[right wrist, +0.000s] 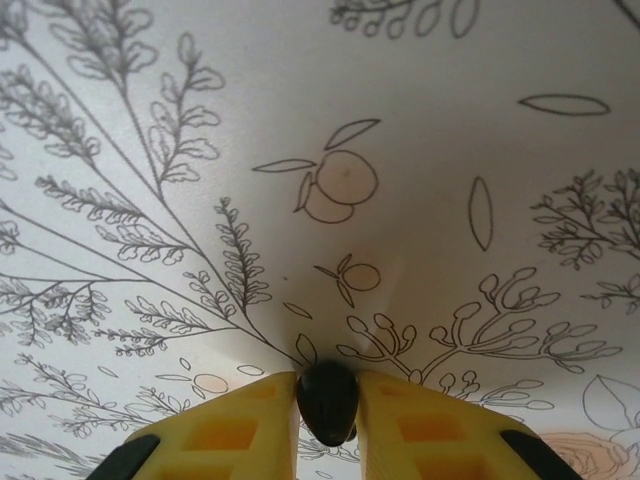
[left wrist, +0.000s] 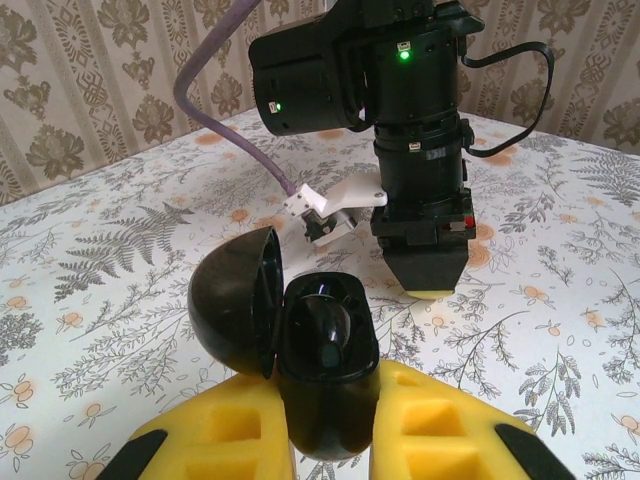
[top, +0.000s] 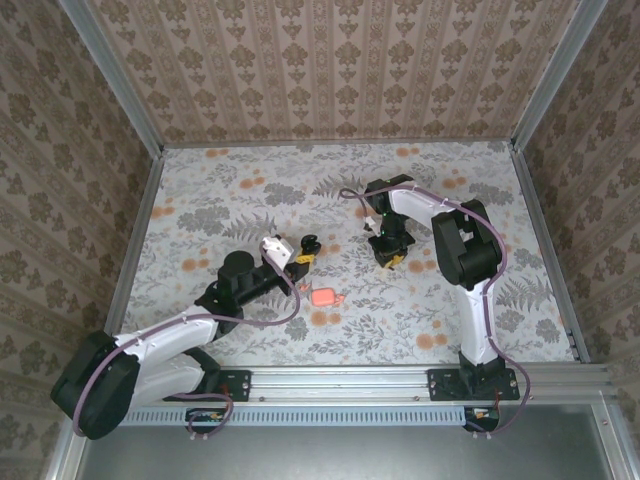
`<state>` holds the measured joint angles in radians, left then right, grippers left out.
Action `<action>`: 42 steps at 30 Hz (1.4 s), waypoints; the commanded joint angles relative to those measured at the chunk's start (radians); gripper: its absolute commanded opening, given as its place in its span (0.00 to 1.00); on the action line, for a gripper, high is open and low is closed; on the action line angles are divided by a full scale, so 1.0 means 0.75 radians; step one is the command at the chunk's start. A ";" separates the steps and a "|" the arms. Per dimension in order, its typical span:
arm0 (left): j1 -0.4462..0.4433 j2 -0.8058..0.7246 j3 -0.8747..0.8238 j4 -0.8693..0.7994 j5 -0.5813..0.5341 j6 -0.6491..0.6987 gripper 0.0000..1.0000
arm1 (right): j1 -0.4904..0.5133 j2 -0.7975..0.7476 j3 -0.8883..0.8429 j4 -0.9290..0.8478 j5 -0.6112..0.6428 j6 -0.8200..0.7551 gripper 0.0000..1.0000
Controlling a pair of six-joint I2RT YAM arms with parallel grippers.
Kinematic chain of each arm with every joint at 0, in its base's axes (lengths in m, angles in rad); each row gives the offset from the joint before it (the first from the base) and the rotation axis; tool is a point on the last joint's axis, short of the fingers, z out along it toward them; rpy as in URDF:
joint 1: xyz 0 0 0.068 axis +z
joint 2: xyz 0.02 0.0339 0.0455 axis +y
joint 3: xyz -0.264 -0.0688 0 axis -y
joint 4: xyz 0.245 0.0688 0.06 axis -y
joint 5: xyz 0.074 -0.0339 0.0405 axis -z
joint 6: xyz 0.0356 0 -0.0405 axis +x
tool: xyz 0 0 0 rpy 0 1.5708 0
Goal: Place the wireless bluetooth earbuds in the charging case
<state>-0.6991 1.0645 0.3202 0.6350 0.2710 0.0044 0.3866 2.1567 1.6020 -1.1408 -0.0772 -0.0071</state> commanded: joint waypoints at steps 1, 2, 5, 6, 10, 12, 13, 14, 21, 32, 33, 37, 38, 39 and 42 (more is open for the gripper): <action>0.004 -0.032 -0.013 0.008 -0.011 0.019 0.08 | 0.006 -0.025 -0.042 -0.044 -0.027 0.193 0.23; 0.004 -0.034 -0.013 0.007 -0.008 0.018 0.07 | 0.007 -0.030 -0.054 -0.038 -0.046 0.224 0.23; 0.004 -0.037 -0.014 0.007 -0.005 0.020 0.08 | 0.007 -0.046 -0.078 -0.016 -0.078 0.298 0.23; 0.004 -0.037 -0.013 0.006 -0.003 0.021 0.08 | 0.006 -0.048 -0.082 -0.011 -0.081 0.313 0.24; 0.006 -0.039 -0.012 0.006 0.001 0.027 0.07 | 0.007 -0.043 -0.086 -0.003 -0.093 0.349 0.24; 0.006 -0.041 -0.014 0.006 0.005 0.029 0.08 | 0.007 -0.046 -0.081 -0.006 -0.095 0.352 0.25; 0.007 -0.043 -0.015 0.006 0.005 0.029 0.07 | 0.008 -0.047 -0.077 -0.010 -0.093 0.350 0.27; 0.007 -0.045 -0.018 0.005 0.003 0.029 0.08 | 0.007 -0.051 -0.067 -0.021 -0.086 0.348 0.28; 0.006 -0.072 -0.034 -0.008 -0.006 0.032 0.08 | 0.000 -0.104 0.061 -0.161 -0.021 0.292 0.44; 0.006 -0.095 -0.046 -0.022 -0.014 0.031 0.08 | -0.023 -0.019 0.217 -0.254 -0.037 0.133 0.49; 0.006 -0.094 -0.044 -0.022 -0.014 0.034 0.08 | -0.021 -0.005 0.218 -0.253 -0.049 0.127 0.49; 0.006 -0.094 -0.039 -0.032 -0.014 0.035 0.08 | -0.022 0.055 0.220 -0.246 -0.057 0.108 0.49; 0.005 -0.094 -0.038 -0.035 -0.013 0.035 0.08 | -0.023 0.070 0.219 -0.241 -0.059 0.099 0.49; 0.006 -0.096 -0.036 -0.035 -0.016 0.035 0.08 | -0.023 0.080 0.218 -0.238 -0.059 0.093 0.49; 0.005 -0.097 -0.036 -0.037 -0.020 0.037 0.07 | -0.023 0.106 0.218 -0.232 -0.065 0.081 0.47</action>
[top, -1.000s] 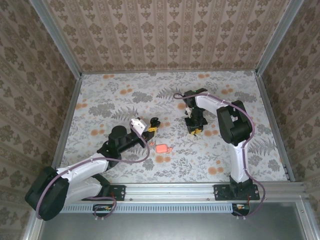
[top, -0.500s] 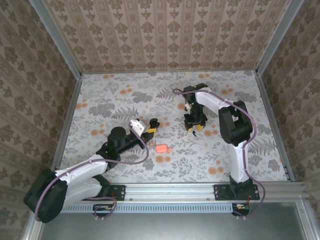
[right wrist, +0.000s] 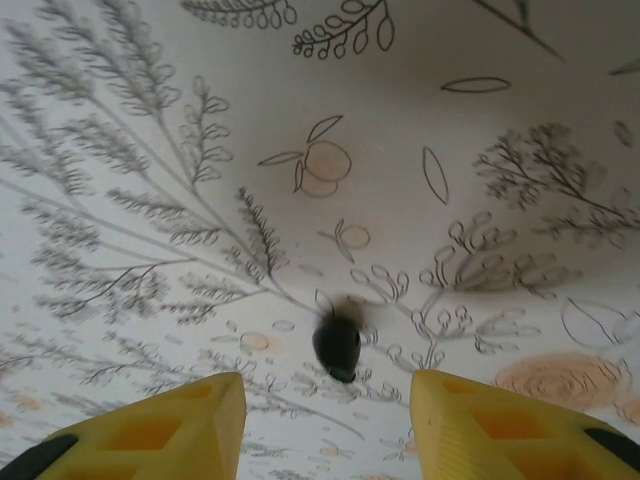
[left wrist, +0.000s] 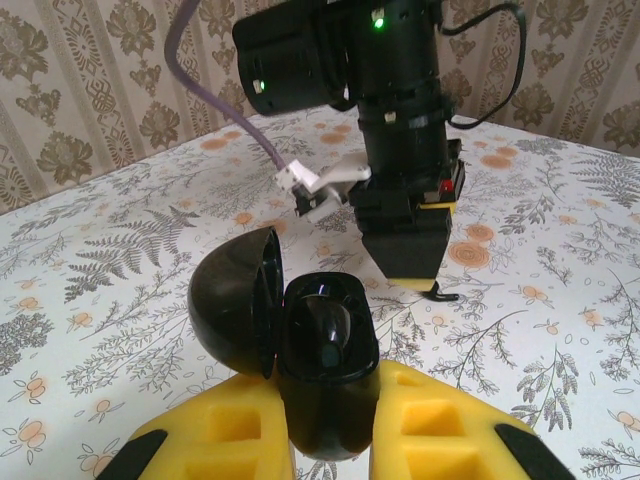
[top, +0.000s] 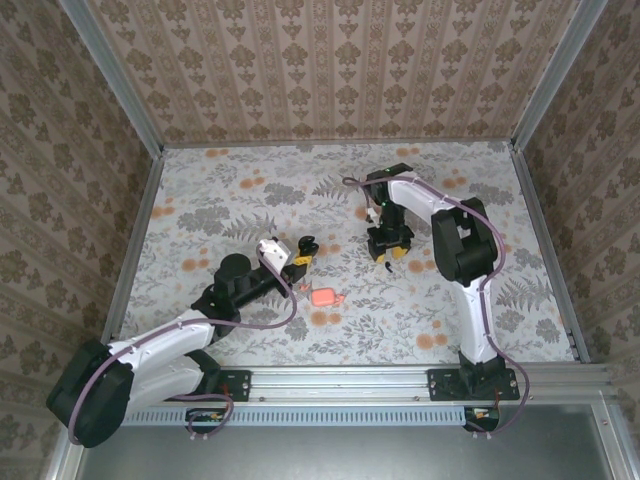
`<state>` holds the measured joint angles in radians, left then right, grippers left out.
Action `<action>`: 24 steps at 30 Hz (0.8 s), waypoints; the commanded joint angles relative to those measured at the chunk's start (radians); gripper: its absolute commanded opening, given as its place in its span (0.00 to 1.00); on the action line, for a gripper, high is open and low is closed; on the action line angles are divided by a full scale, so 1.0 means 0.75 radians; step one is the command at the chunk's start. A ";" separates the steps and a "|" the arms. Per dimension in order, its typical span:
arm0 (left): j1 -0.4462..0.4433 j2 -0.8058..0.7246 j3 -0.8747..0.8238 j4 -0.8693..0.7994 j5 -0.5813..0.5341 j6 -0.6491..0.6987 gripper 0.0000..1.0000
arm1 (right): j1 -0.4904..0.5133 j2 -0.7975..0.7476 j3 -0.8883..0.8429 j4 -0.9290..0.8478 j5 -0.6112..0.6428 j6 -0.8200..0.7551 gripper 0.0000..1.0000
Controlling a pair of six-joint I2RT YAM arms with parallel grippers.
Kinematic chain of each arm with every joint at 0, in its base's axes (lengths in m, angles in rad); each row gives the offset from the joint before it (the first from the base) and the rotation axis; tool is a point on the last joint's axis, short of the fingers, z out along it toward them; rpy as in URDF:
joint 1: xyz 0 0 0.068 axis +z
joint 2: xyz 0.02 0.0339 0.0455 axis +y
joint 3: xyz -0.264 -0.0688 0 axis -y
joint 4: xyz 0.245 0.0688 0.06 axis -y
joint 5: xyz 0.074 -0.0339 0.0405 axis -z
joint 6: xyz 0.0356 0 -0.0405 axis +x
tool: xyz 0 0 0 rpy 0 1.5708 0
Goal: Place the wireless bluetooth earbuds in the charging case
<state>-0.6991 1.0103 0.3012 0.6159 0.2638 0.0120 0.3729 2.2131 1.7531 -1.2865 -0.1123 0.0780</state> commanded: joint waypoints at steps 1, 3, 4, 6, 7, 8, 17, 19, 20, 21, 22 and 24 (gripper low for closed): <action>0.004 -0.027 -0.010 -0.011 -0.010 0.027 0.07 | -0.004 0.038 0.018 -0.037 -0.018 -0.036 0.46; 0.006 -0.027 -0.011 -0.013 -0.010 0.026 0.08 | -0.004 0.052 0.016 -0.038 -0.016 -0.040 0.44; 0.005 -0.026 -0.009 -0.012 -0.010 0.026 0.07 | -0.004 0.059 0.015 -0.041 -0.011 -0.040 0.42; 0.005 -0.030 -0.009 -0.015 -0.012 0.027 0.08 | -0.004 0.068 0.012 -0.038 -0.002 -0.040 0.39; 0.004 -0.030 -0.010 -0.017 -0.014 0.026 0.07 | -0.004 0.070 0.008 -0.032 0.000 -0.038 0.38; 0.005 -0.032 -0.009 -0.017 -0.014 0.027 0.08 | -0.004 0.074 0.003 -0.026 0.002 -0.037 0.36; 0.004 -0.032 -0.011 -0.024 -0.013 0.027 0.08 | -0.003 0.081 -0.039 0.017 0.018 -0.022 0.26; 0.005 -0.032 -0.009 -0.027 -0.014 0.029 0.07 | -0.004 0.067 -0.056 0.038 0.019 -0.016 0.25; 0.004 -0.032 -0.008 -0.033 -0.013 0.031 0.08 | -0.004 0.059 -0.060 0.045 0.017 -0.013 0.25; 0.005 -0.032 -0.005 -0.037 -0.014 0.031 0.08 | -0.004 0.053 -0.065 0.051 0.015 -0.009 0.25; 0.004 -0.032 -0.004 -0.037 -0.018 0.030 0.08 | -0.004 0.046 -0.069 0.059 0.013 -0.003 0.25; 0.005 -0.032 -0.005 -0.036 -0.026 0.033 0.08 | -0.005 0.029 -0.077 0.078 0.003 0.007 0.24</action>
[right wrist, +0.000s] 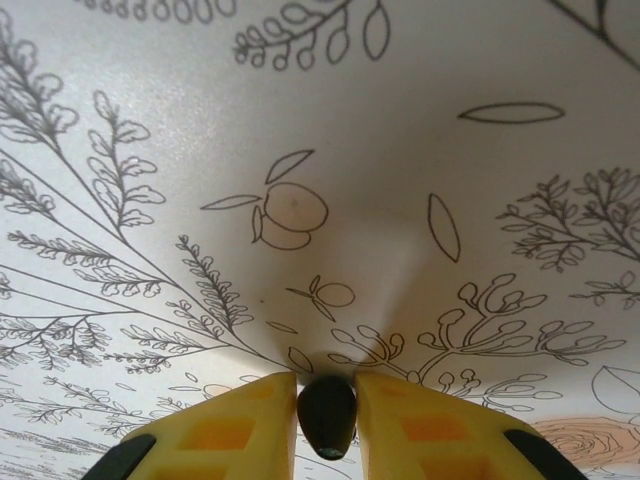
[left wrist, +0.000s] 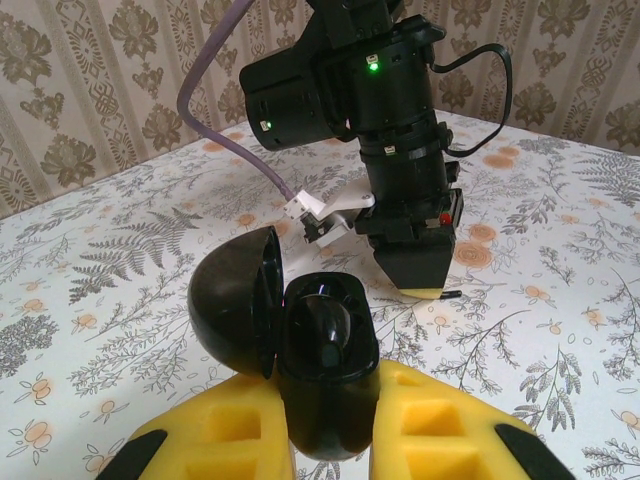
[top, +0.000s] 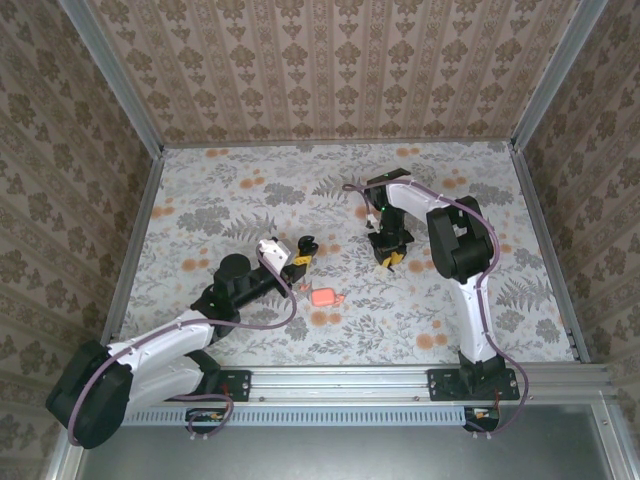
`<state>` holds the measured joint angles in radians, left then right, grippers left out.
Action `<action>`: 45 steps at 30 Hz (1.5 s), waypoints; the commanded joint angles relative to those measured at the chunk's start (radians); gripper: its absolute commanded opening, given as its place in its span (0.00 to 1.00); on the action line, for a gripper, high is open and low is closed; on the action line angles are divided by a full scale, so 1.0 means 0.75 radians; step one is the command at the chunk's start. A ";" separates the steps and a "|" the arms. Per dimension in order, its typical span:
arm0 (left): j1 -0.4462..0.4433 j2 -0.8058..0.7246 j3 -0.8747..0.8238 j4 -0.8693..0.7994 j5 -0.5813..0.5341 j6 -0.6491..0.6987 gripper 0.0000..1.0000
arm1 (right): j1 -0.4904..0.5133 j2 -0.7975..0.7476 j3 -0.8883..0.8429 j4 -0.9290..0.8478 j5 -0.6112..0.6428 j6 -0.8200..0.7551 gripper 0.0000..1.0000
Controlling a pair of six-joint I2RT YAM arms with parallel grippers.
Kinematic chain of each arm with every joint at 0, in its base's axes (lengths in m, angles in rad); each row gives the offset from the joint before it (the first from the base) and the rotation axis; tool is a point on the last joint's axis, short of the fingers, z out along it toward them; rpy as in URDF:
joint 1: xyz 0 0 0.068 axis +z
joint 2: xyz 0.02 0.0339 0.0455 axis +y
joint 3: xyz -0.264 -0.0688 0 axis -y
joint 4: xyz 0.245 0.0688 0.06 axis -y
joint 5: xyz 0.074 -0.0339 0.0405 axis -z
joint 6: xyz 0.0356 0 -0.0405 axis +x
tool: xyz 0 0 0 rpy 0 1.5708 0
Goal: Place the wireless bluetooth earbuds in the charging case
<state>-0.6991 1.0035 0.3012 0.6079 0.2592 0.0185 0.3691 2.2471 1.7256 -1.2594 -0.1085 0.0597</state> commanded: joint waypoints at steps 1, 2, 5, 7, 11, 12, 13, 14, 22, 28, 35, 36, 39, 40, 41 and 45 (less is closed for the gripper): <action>0.005 -0.023 -0.006 -0.024 -0.022 0.022 0.08 | 0.000 -0.025 -0.046 0.051 -0.006 0.038 0.24; 0.006 -0.021 -0.008 -0.018 -0.024 0.021 0.08 | -0.001 -0.034 -0.053 0.066 -0.014 0.044 0.24; 0.006 -0.011 -0.005 -0.015 -0.030 0.016 0.08 | -0.001 -0.068 -0.090 0.110 -0.046 0.064 0.23; 0.006 -0.001 -0.003 -0.017 -0.029 0.016 0.08 | -0.002 -0.101 -0.124 0.158 -0.068 0.086 0.23; 0.006 0.022 -0.004 -0.009 -0.039 0.002 0.07 | -0.010 -0.171 -0.219 0.266 -0.135 0.135 0.23; 0.006 0.026 -0.006 -0.004 -0.039 -0.005 0.08 | -0.013 -0.186 -0.241 0.289 -0.155 0.147 0.23; 0.006 0.032 -0.007 0.001 -0.040 -0.006 0.07 | -0.015 -0.197 -0.259 0.310 -0.168 0.158 0.23; 0.006 0.039 -0.008 0.004 -0.041 -0.008 0.08 | -0.019 -0.211 -0.278 0.328 -0.181 0.169 0.23; 0.012 0.086 -0.005 -0.001 -0.047 -0.020 0.07 | -0.028 -0.331 -0.409 0.468 -0.279 0.255 0.22; 0.026 0.104 -0.020 0.010 -0.063 -0.025 0.07 | -0.035 -0.425 -0.501 0.592 -0.345 0.328 0.22; 0.074 0.124 -0.035 0.025 -0.039 -0.055 0.07 | -0.047 -0.488 -0.564 0.715 -0.433 0.399 0.23; 0.081 0.127 -0.037 0.029 -0.034 -0.057 0.07 | -0.048 -0.499 -0.573 0.730 -0.440 0.411 0.23; 0.096 0.137 -0.040 0.036 -0.021 -0.069 0.07 | -0.050 -0.532 -0.613 0.794 -0.464 0.439 0.23; 0.099 0.142 -0.040 0.039 -0.017 -0.072 0.06 | -0.050 -0.544 -0.626 0.822 -0.472 0.452 0.23; 0.102 0.146 -0.039 0.042 -0.013 -0.072 0.07 | -0.052 -0.556 -0.640 0.845 -0.481 0.462 0.23; 0.111 0.178 -0.028 0.053 -0.014 -0.077 0.07 | -0.055 -0.589 -0.703 0.959 -0.524 0.505 0.23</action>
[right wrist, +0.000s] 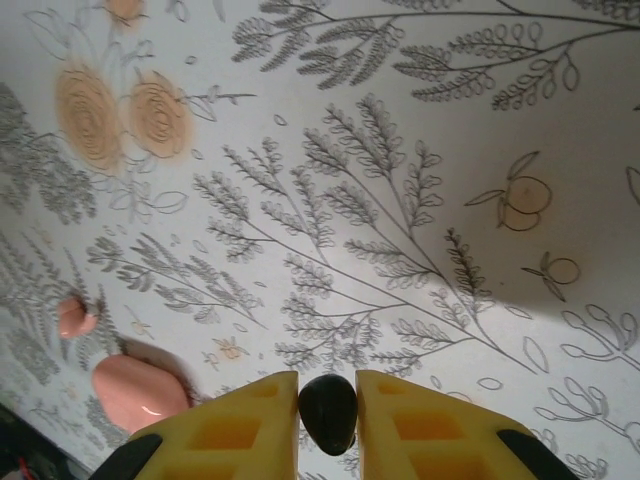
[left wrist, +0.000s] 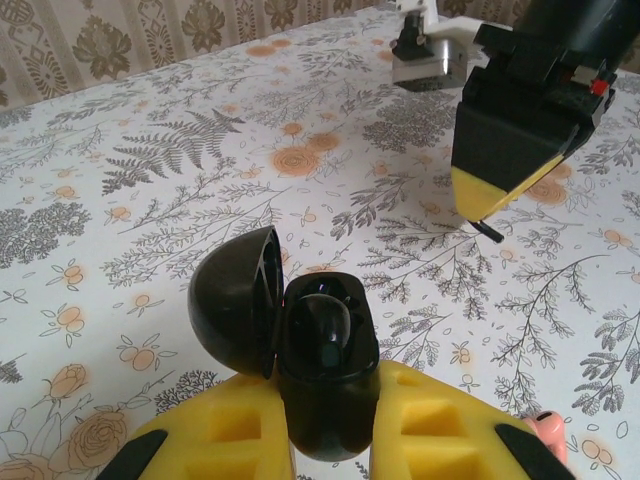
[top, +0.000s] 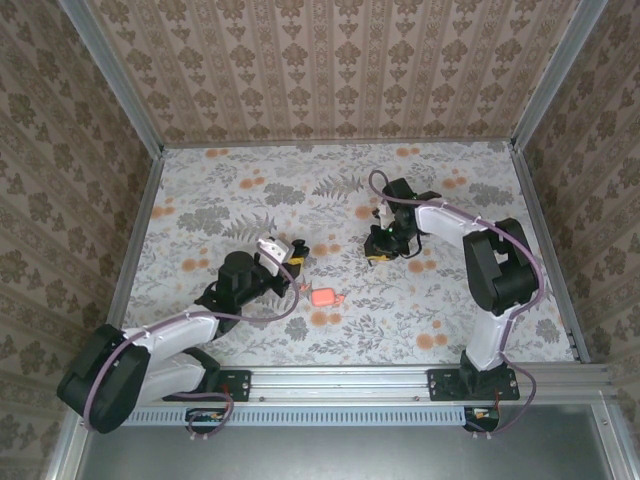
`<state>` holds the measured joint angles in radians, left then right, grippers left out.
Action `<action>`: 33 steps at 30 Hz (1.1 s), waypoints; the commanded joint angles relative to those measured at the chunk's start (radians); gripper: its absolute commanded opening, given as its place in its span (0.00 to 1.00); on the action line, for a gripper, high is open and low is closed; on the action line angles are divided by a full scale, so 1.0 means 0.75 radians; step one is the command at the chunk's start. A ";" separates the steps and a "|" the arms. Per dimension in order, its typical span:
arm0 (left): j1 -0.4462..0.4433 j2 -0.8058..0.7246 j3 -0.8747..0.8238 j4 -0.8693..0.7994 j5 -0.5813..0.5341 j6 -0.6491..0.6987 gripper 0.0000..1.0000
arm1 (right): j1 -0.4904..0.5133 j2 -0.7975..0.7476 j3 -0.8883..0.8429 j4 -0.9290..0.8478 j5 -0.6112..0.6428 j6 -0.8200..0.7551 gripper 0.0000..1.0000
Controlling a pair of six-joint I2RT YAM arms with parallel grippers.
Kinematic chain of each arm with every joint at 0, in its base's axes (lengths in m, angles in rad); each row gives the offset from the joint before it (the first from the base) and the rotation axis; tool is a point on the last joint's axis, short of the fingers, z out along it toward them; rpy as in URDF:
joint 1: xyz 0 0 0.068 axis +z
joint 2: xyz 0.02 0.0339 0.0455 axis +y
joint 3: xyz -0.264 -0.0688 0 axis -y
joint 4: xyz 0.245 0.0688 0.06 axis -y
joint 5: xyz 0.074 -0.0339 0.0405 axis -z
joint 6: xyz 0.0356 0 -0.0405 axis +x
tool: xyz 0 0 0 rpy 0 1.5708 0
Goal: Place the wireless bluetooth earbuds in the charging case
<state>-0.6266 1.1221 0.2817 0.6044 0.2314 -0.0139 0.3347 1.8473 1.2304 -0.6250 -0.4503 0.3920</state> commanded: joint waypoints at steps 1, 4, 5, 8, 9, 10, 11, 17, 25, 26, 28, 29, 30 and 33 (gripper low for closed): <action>0.015 0.030 0.001 0.061 0.021 -0.035 0.07 | -0.010 -0.058 -0.052 0.145 -0.072 0.071 0.23; 0.017 0.075 0.008 0.084 0.027 -0.043 0.07 | -0.009 -0.075 -0.086 0.235 -0.085 0.092 0.23; 0.017 0.095 0.012 0.091 0.031 -0.047 0.07 | -0.011 -0.081 -0.100 0.264 -0.087 0.101 0.23; 0.018 0.136 0.010 0.119 0.037 -0.070 0.07 | -0.011 -0.101 -0.137 0.328 -0.092 0.115 0.23; 0.018 0.145 0.003 0.138 0.033 -0.083 0.07 | -0.010 -0.107 -0.149 0.339 -0.094 0.116 0.22; 0.018 0.150 -0.004 0.161 0.031 -0.091 0.07 | -0.012 -0.114 -0.158 0.349 -0.097 0.115 0.23; 0.017 0.155 -0.013 0.182 0.028 -0.104 0.07 | -0.011 -0.123 -0.176 0.363 -0.097 0.115 0.22; 0.017 0.148 -0.024 0.209 0.018 -0.106 0.07 | -0.013 -0.164 -0.219 0.409 -0.109 0.096 0.23; 0.021 0.159 0.004 0.186 0.019 -0.077 0.07 | -0.013 -0.178 -0.245 0.502 -0.128 0.110 0.22; 0.021 0.169 0.009 0.186 0.021 -0.077 0.07 | -0.011 -0.181 -0.247 0.506 -0.128 0.111 0.22; 0.021 0.189 0.017 0.194 0.030 -0.077 0.07 | -0.011 -0.194 -0.253 0.523 -0.132 0.111 0.22; 0.022 0.201 0.019 0.203 0.035 -0.079 0.07 | -0.011 -0.202 -0.259 0.536 -0.133 0.110 0.22; 0.022 0.213 0.019 0.217 0.036 -0.085 0.06 | -0.014 -0.212 -0.265 0.550 -0.134 0.106 0.22; 0.024 0.255 0.019 0.270 0.049 -0.103 0.07 | -0.015 -0.234 -0.284 0.588 -0.141 0.105 0.22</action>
<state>-0.6189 1.2907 0.2764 0.7361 0.2401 -0.0753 0.3309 1.7184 1.0363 -0.2333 -0.5316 0.4694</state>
